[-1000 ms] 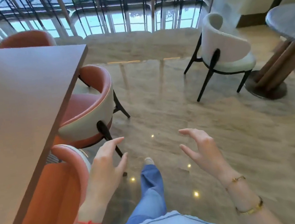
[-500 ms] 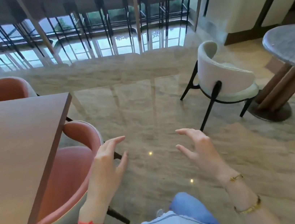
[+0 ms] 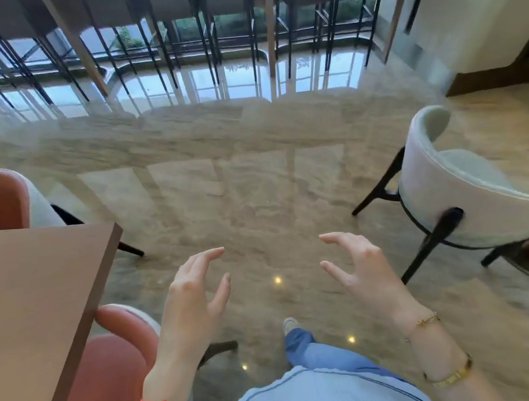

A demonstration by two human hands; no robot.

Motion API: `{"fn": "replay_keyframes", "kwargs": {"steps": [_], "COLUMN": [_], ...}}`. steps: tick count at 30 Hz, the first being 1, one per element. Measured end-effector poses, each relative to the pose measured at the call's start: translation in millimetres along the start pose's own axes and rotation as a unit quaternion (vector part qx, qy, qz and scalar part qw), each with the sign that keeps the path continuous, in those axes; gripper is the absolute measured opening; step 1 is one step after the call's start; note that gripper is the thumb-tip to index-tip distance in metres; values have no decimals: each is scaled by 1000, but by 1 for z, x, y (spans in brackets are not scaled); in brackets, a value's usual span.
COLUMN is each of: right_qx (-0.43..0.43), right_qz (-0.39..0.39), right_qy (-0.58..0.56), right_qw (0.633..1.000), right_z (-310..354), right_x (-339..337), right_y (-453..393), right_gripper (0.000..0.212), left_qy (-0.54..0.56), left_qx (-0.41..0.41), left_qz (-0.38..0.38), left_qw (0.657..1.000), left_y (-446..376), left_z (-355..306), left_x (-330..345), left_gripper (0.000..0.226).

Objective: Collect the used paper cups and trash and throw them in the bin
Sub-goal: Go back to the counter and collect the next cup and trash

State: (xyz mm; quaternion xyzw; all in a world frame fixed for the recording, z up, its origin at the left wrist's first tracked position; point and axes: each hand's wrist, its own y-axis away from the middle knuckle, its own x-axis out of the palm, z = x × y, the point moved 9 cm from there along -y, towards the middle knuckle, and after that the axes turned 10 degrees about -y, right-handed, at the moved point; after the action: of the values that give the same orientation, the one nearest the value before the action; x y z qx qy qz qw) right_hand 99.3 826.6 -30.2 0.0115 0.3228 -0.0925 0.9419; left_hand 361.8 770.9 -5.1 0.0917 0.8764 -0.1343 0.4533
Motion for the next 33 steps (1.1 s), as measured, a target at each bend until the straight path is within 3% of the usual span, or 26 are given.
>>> {"fn": "replay_keyframes", "kwargs": {"steps": [8,15,27,33], "right_qx": [-42,-55,-92,-67], "right_qz": [37,74,79,70], "right_qy": [7,8,-7,-17], "right_qw": [998,996,993,995], "right_z": [14,14,69,76], "right_x": [-6,34,111,131], "right_y": [-192,-345,-658,-786], "right_gripper": [39,38,38,38], "left_qy": [-18,-21,-48,-59], "left_qx": [-44,-91,-68,-61], "left_qz": [-48,-61,-86,-76], "left_qw": [998,994,993,994], "left_y": [-152,-280,-577,-711], "left_z": [30,83,190,229], "left_x": [-15,-7,-46,-60], "left_gripper": [38,37,37,38]}}
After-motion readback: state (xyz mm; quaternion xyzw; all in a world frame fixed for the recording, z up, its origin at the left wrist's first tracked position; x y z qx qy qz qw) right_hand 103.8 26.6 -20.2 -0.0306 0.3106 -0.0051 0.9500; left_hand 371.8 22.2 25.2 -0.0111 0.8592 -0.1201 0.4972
